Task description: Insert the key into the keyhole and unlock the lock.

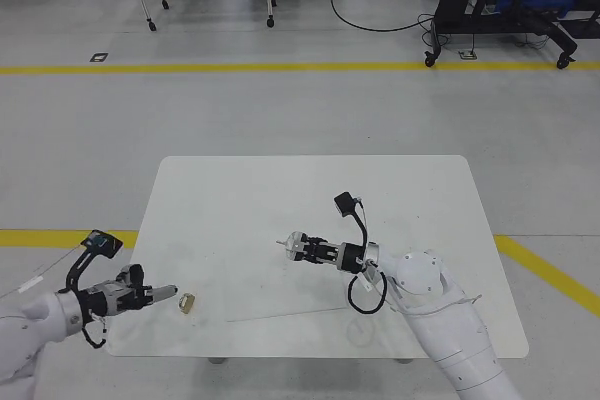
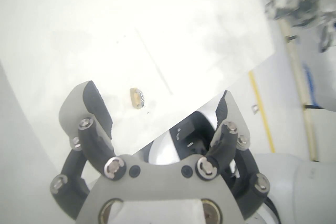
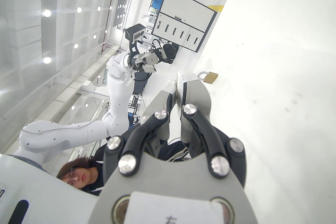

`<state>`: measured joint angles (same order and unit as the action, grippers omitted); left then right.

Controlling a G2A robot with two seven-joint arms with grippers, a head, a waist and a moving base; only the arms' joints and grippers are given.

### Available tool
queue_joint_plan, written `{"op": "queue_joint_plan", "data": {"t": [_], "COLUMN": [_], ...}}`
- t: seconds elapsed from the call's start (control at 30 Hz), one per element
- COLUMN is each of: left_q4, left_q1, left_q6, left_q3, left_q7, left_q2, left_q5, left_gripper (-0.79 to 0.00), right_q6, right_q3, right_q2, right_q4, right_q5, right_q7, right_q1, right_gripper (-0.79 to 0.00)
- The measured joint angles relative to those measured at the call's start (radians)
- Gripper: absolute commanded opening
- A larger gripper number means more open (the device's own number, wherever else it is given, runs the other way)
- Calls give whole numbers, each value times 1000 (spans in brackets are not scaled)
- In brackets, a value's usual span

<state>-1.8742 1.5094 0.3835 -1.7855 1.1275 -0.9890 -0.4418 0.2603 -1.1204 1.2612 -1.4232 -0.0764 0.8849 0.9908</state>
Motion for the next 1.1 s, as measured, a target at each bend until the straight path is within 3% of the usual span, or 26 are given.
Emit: {"op": "queue_joint_plan", "data": {"t": [0.17, 0.37, 0.57, 0.8, 1.1], "left_q4": [14, 65, 112, 157, 145], "left_q1": [-21, -97, -133, -165, -145], "left_q6": [-1, -92, -145, -158, -141], "left_q3": [122, 252, 320, 351, 315], "left_q7": [23, -7, -43, -51, -40], "left_q2": [1, -3, -7, -9, 0], "left_q5": [-137, -328, -410, -422, -377], "left_gripper": [-9, -175, -379, -477, -566], "right_q6": [0, 0, 0, 0, 0], "right_q3": [0, 0, 0, 0, 0], "right_q2": [0, 0, 0, 0, 0], "right_q4": [0, 0, 0, 0, 0], "right_q5": [0, 0, 0, 0, 0], "right_q7": [0, 0, 0, 0, 0], "right_q1": [0, 0, 0, 0, 0], "right_gripper": [-785, -785, -785, -785, -785]}}
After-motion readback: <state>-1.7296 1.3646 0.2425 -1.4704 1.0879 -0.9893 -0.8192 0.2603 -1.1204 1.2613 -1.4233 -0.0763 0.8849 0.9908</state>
